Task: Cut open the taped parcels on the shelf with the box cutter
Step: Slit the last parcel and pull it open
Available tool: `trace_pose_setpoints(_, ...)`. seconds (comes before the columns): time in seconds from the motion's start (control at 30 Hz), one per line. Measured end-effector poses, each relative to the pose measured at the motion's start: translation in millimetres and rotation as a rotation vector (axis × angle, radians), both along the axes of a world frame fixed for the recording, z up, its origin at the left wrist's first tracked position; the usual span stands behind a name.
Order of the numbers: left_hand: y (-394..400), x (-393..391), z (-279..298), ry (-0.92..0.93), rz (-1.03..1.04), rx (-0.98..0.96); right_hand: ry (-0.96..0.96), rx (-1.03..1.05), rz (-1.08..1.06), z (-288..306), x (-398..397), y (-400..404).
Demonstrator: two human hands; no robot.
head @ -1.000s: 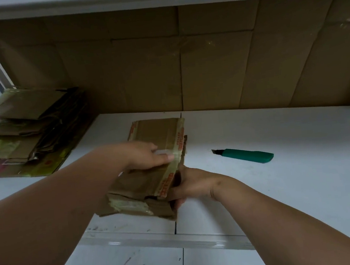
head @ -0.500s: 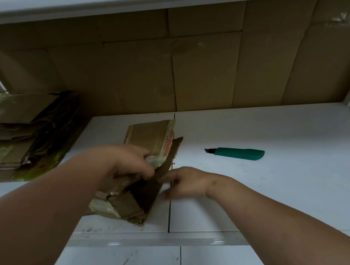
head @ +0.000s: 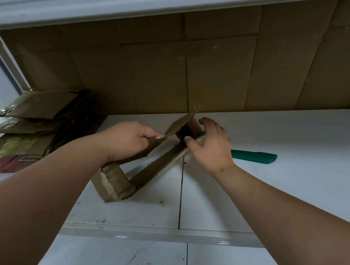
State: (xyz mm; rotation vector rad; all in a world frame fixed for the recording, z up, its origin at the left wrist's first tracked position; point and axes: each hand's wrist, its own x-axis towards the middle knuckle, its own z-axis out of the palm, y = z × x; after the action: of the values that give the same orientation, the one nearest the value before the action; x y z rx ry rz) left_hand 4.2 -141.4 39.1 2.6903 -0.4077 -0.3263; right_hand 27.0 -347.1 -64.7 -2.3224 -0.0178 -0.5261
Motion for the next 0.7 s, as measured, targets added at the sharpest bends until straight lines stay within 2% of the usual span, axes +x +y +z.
trace_pose_setpoints(0.13, 7, -6, -1, -0.032, -0.024, 0.057, 0.214, -0.148, -0.102, 12, 13, -9)
trace_pose_setpoints(0.27, 9, -6, -4, -0.06, -0.033, 0.045, 0.487, -0.245, -0.093, 9, 16, -11)
trace_pose_setpoints(0.33, 8, -5, -7, -0.056, -0.035, 0.027, 0.502, -0.33, -0.118, 1, 15, -8)
trace_pose_setpoints(0.4, 6, -4, -10, -0.042, -0.036, 0.021, 0.435, -0.355, -0.176, -5, 16, -7)
trace_pose_setpoints(0.47, 6, -4, -12, -0.032, -0.029, 0.018, 0.397, -0.268, -0.19, -7, 17, -8)
trace_pose_setpoints(0.57, 9, -1, -14, -0.032, 0.003, 0.012, 0.38, -0.094, -0.054, -7, 20, -14)
trace_pose_setpoints(0.63, 14, 2, -17, -0.035, 0.023, 0.024, 0.388, 0.151, -0.011, -4, 21, -18)
trace_pose_setpoints(0.7, 20, 6, -21, -0.034, 0.036, 0.041, 0.419, 0.51, -0.021, -1, 20, -21)
